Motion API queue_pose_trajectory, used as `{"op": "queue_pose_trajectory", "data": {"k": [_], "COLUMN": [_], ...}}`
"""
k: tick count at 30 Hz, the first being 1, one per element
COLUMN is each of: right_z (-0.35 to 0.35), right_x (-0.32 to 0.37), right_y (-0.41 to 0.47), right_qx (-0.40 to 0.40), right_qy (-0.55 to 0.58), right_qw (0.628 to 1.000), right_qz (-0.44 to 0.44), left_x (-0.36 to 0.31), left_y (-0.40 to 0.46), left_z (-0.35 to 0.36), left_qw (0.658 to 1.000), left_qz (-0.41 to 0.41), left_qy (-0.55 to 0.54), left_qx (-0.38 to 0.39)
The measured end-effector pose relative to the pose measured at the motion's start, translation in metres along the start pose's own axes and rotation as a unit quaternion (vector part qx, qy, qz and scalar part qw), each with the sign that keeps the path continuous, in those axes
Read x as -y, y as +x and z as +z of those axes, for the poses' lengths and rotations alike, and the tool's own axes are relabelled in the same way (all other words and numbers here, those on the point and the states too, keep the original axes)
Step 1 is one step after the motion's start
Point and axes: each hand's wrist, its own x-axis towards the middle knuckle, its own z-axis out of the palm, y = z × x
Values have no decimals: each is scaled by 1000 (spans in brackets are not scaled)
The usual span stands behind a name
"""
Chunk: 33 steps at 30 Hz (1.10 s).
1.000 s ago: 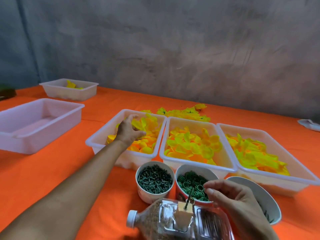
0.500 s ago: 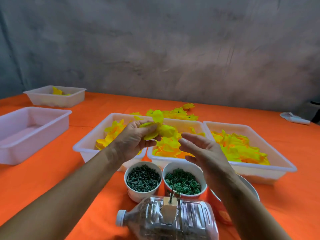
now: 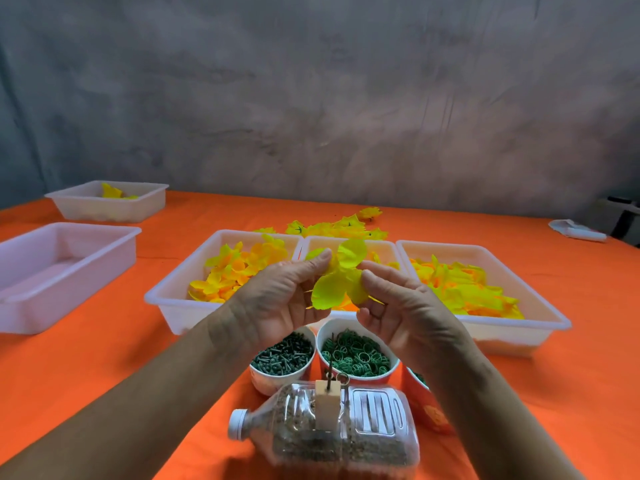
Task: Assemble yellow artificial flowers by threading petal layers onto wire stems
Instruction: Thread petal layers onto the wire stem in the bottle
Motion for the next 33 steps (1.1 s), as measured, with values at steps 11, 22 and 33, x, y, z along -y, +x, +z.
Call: {"op": "queue_pose_trajectory", "data": {"k": [11, 22, 33], "right_z": [-6, -7, -10], "right_x": [2, -9, -21], "right_y": [-12, -17, -17], "right_qx": [1, 54, -122], "right_qy": [-6, -195, -527], "right_qw": [1000, 953, 650], "right_qz": [-30, -227, -534], "left_x": [0, 16, 26], "left_y": [-10, -16, -17], "left_z": [-3, 1, -6], "left_qw": [1000, 942, 730], "left_qz": [-5, 291, 537], "left_qy": [-5, 159, 412], "left_qx": [23, -49, -94]}}
